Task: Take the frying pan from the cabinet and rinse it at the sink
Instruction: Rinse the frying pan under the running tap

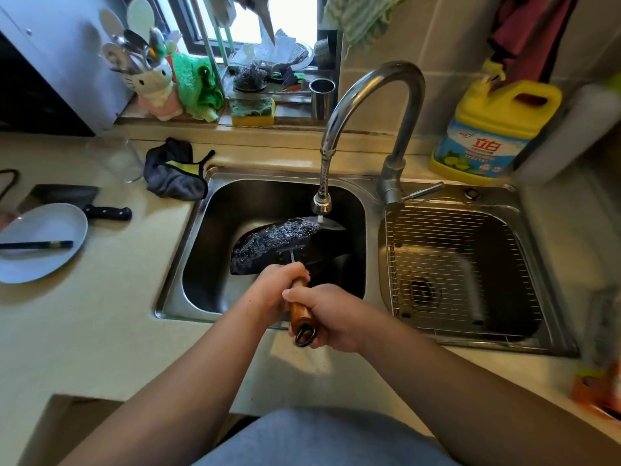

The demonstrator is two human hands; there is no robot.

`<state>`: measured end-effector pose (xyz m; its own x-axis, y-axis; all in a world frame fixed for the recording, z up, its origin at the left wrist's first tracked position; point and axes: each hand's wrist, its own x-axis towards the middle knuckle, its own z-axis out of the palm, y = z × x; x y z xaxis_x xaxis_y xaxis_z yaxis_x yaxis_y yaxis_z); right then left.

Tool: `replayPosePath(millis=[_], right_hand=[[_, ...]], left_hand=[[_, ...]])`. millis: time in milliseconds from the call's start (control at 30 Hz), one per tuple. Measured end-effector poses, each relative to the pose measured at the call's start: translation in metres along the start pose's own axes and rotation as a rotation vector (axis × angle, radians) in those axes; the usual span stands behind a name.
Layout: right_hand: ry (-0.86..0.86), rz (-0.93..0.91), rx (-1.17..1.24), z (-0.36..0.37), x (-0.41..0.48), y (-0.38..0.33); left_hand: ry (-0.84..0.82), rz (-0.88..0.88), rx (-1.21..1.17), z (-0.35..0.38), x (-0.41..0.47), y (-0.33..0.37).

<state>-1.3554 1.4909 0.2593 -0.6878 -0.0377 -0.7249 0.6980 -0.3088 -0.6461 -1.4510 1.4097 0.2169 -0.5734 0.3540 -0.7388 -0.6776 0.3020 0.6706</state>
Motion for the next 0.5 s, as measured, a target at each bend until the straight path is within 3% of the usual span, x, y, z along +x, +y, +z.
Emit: replayPosePath(millis=[200, 333, 500], right_hand=[[0.016, -0.035, -0.197, -0.027, -0.005, -0.001], [0.356, -0.056, -0.129, -0.101, 0.003, -0.027], [0.677, -0.180, 0.209, -0.182, 0.032, -0.065]], left_hand=[[0.007, 0.030, -0.078, 0.001, -0.001, -0.011], [0.029, 0.041, -0.103, -0.005, -0.002, -0.012], [0.048, 0.025, -0.160, -0.010, -0.002, -0.015]])
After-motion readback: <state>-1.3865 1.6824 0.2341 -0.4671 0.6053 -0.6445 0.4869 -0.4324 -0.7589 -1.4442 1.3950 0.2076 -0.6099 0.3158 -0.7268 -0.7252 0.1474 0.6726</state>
